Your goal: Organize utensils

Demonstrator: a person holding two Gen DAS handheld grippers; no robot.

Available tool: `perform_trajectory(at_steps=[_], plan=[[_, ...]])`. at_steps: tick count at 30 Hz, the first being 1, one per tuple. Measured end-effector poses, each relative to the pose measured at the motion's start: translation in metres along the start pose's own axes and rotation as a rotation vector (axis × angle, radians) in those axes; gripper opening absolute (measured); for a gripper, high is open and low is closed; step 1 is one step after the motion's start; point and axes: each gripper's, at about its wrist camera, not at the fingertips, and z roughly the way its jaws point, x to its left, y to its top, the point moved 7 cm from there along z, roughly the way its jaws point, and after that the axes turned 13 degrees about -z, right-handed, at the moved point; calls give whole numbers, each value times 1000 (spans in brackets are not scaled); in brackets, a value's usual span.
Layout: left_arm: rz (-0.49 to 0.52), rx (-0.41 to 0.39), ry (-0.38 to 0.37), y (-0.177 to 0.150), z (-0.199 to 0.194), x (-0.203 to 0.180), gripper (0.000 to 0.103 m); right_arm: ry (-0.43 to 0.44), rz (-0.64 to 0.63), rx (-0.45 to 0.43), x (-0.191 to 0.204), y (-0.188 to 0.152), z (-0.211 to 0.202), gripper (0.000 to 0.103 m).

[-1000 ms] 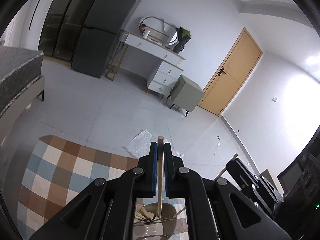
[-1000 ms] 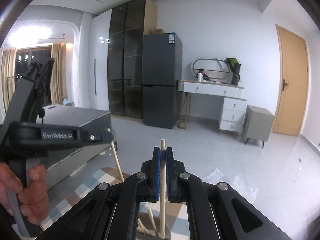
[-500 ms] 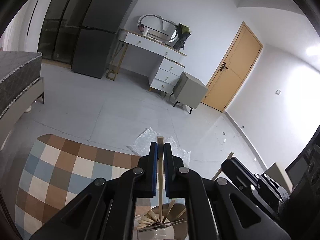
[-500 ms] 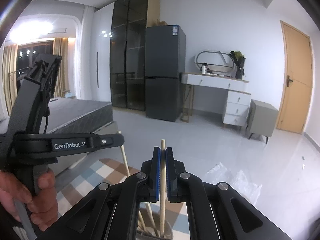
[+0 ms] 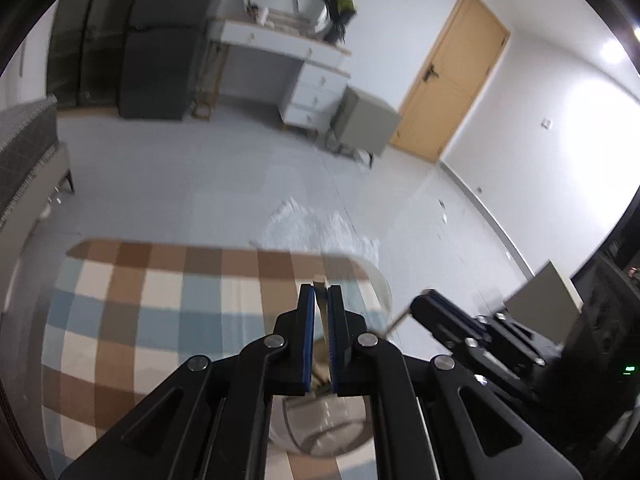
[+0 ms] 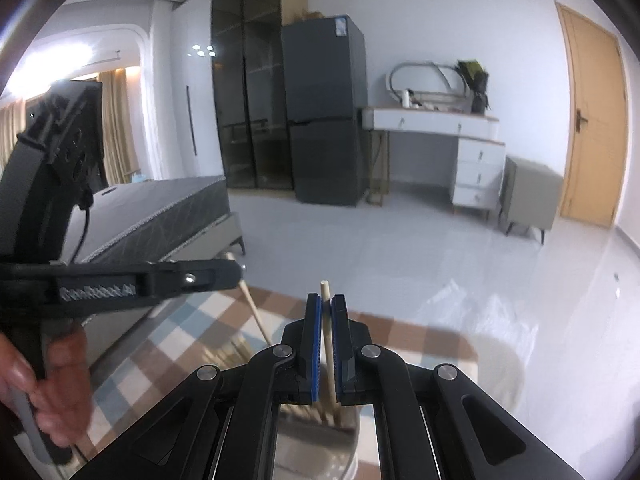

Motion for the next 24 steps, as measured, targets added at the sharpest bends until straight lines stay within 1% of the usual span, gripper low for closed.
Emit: perform_trajectory(at_steps=[2,3,4,5,6,7,8,9,10,11,12,16,17,18,19,21,24], plan=[[13,45,28,-4,0,2,3,14,36,27,-3,-9,3,7],[18,51,29,-6,-3,2,3,13,55,38,-5,-13,2,7],[18,44,39,-7,-6,3,7,13,69,47,-6,-17,1,9],[17,35,59,-8,-11,4,13,15,84,47,-7,-19,-2,16],[9,30,69,-9,-16,5,27,13,108,38,-9,-22,-8,25],[-1,24,70,-9,-21,7,40,8,119,33,-9,-24,-13,28],[-10,9,70,-9,-28,7,46,1,125,28,-9,-25,-18,33],[-13,-11,77,-9,-35,8,51,-10,133,23,-9,-26,-26,34],[-14,-23,86,-8,-39,8,54,-16,144,20,-10,-26,-31,35],[-13,-37,99,-9,-45,8,56,-20,156,17,-9,-27,-35,41],[-12,-50,113,-9,-51,8,60,-24,171,9,-10,-27,-43,47],[1,-85,143,-13,-71,6,67,-47,179,-8,-3,-24,-65,53],[8,-100,153,-15,-79,4,69,-55,180,-17,-2,-22,-72,58],[13,-114,159,-16,-86,3,73,-61,185,-30,0,-21,-79,61],[16,-124,160,-17,-90,2,76,-65,190,-40,1,-19,-84,63],[27,-145,164,-19,-100,0,78,-72,200,-61,4,-16,-97,70],[34,-178,176,-23,-119,-2,80,-87,206,-90,10,-10,-114,75]])
